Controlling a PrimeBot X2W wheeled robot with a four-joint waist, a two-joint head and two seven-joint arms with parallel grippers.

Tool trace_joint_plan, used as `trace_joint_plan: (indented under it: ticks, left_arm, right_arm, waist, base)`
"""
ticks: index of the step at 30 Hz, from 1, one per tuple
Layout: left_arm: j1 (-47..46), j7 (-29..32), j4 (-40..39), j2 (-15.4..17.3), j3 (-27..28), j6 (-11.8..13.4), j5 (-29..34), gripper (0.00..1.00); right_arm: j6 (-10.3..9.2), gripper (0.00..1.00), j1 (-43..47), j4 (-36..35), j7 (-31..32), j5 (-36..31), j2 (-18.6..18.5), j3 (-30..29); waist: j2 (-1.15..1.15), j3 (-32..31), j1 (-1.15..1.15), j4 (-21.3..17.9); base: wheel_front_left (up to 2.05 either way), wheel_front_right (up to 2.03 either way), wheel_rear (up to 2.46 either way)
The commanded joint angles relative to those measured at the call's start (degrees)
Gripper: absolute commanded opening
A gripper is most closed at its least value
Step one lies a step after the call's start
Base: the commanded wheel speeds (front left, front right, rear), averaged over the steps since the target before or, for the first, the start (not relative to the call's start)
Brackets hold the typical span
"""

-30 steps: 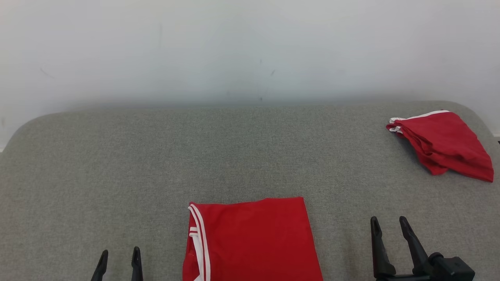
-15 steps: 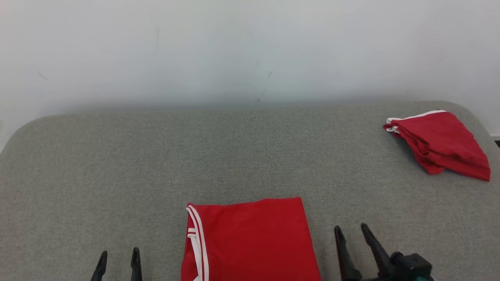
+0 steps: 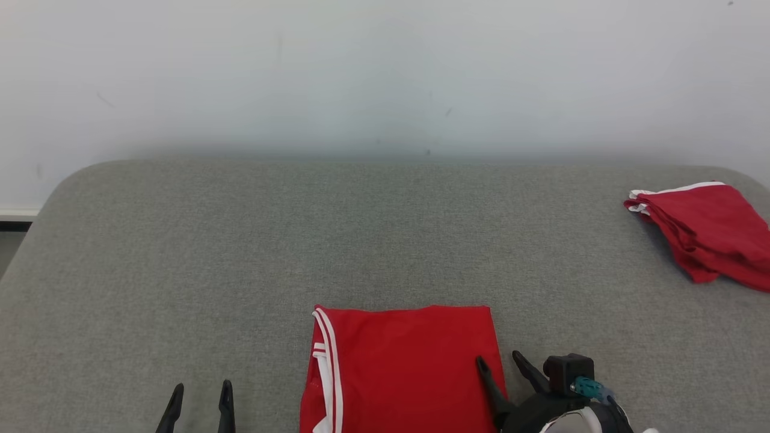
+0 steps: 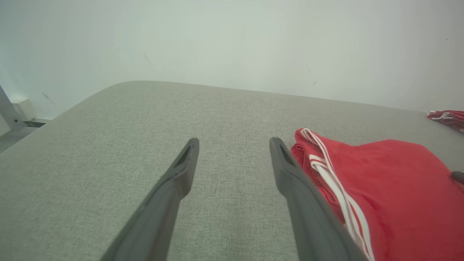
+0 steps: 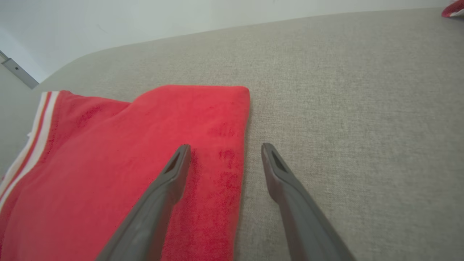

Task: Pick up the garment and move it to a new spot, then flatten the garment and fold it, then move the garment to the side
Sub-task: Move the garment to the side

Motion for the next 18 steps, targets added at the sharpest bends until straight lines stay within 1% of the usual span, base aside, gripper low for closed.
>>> trace_joint_plan:
  ticks: [1,5,9,11,14,18]
  left_arm:
    - [-0.13,-0.09,0.16,-0.04,0.01,0.03,0.05,1.00]
    - [0.08,-0.08,0.31,-0.04,-0.08,0.00,0.04,1.00]
    - [0.34,-0.08,0.37,-0.05,-0.04,-0.03,0.05,1.00]
    - [0.46,-0.08,0.51,-0.05,-0.08,-0.05,0.01,1.00]
    - [0.41,-0.08,0.58,-0.05,-0.22,0.05,-0.24,1.00]
    - [0.04,-0.08,0.35,-0.06,0.04,0.44,-0.57,1.00]
  right_arm:
    - [-0.11,1.00,-0.80,1.68,0.15,0.93,-0.03,0.25]
    - [-0.11,1.00,-2.60,7.27,-0.20,3.43,0.02,1.95]
    - [-0.11,1.00,-2.64,9.47,0.13,7.78,0.01,5.89]
    - [-0.10,0.00,-2.54,9.80,1.38,10.23,0.08,8.52]
    - [-0.11,0.00,-4.34,10.68,0.53,11.91,0.05,10.13]
    - [-0.11,0.00,-8.96,12.68,-1.03,10.99,-0.22,8.93]
  waist:
    - [0.00,-0.01,0.00,1.33]
    - [0.00,-0.05,0.00,2.62]
    - [0.00,-0.08,0.00,3.09]
    - [0.00,-0.13,0.00,3.20]
    - [0.00,-0.09,0.00,3.14]
    - [0.00,0.14,0.00,2.46]
  base:
    - [0.00,0.00,0.00]
    - [0.00,0.00,0.00]
    - [0.00,0.00,0.00]
    - [0.00,0.00,0.00]
    - [0.00,0.00,0.00]
    - [0.00,0.00,0.00]
